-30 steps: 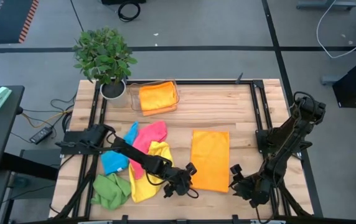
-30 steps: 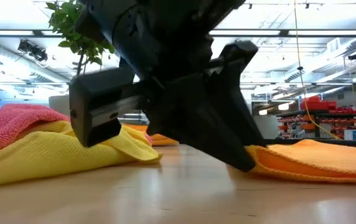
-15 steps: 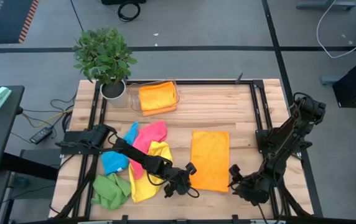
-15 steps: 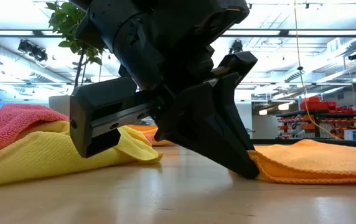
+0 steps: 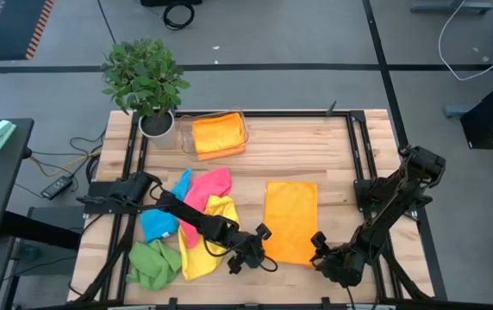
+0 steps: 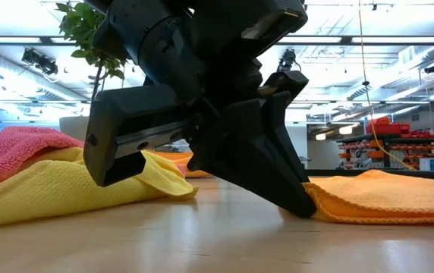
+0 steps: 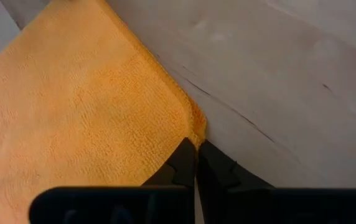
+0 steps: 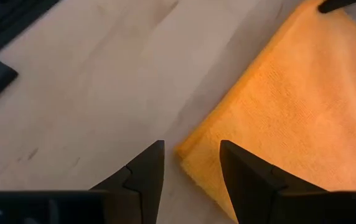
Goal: Fold microfiber towels
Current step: Fold the orange microfiber cloth
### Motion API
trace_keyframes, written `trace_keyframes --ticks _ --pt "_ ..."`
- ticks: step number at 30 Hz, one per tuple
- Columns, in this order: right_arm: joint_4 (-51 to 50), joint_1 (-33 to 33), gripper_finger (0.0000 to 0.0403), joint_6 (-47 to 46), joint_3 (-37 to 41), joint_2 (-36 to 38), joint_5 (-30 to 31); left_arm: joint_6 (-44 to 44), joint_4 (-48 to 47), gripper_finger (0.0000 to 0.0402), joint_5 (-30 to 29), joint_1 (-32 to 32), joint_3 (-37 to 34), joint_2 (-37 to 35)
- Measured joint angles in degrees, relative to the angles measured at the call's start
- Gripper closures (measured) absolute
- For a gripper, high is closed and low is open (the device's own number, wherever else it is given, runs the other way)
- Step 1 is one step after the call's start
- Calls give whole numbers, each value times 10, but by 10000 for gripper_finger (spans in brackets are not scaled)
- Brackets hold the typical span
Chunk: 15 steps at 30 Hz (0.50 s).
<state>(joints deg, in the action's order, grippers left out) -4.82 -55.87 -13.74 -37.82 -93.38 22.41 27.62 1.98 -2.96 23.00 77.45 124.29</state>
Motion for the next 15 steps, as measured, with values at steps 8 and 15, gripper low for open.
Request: trace_keyframes --ticks 8,15 --pt "-3 -2 252 -28 11 0 7 0 0 378 0 1 0 0" --pt "-2 -2 282 -45 13 0 7 -20 0 388 0 1 0 0"
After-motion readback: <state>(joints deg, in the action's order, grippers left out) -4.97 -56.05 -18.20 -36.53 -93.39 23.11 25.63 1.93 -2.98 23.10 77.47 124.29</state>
